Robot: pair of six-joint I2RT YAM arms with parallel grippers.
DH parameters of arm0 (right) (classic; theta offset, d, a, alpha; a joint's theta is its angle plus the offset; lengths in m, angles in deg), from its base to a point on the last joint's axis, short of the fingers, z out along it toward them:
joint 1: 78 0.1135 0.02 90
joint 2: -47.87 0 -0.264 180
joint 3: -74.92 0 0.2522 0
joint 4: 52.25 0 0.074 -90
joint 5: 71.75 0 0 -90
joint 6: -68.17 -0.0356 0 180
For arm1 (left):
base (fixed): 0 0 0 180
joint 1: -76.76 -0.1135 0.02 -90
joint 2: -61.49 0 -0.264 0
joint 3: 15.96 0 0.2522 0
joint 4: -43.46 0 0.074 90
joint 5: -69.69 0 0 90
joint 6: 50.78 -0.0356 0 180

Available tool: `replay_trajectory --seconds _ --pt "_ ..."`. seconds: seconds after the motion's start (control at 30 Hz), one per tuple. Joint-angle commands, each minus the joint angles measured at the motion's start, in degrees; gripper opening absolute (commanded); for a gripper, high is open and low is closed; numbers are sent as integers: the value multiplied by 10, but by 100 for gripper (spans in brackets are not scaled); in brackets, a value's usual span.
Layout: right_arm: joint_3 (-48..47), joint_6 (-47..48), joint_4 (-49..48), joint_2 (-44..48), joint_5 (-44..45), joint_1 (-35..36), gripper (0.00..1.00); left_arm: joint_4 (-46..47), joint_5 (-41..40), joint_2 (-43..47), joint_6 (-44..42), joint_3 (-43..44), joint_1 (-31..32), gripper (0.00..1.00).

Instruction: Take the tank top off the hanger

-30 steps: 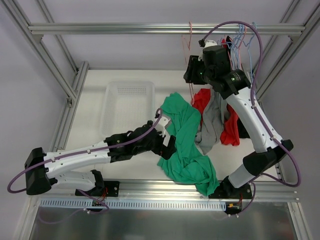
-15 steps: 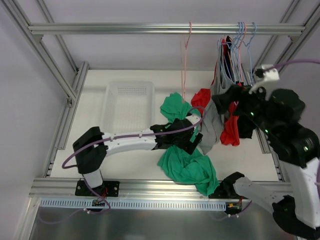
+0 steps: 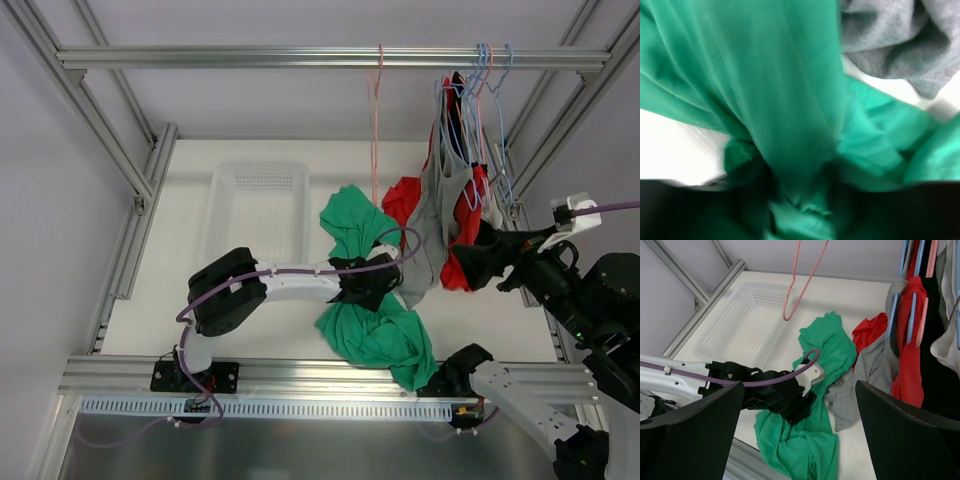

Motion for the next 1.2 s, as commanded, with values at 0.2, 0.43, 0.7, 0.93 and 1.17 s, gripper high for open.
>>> replay_trajectory --seconds 0.2,0.43,0.7,0.93,1.17 --pt "22 3 -18 17 -30 1 99 -30 -62 145 55 -71 4 0" --pt "21 7 -22 19 -19 0 99 -91 -113 340 -17 -17 5 0" --pt "8 8 -23 19 -13 1 100 -200 -229 369 -120 176 -4 0" --pt "-1 0 -27 19 -30 1 99 -249 -202 371 -167 320 -127 0" --pt "-2 4 -27 19 -29 1 99 -257 -82 326 -171 378 -306 0"
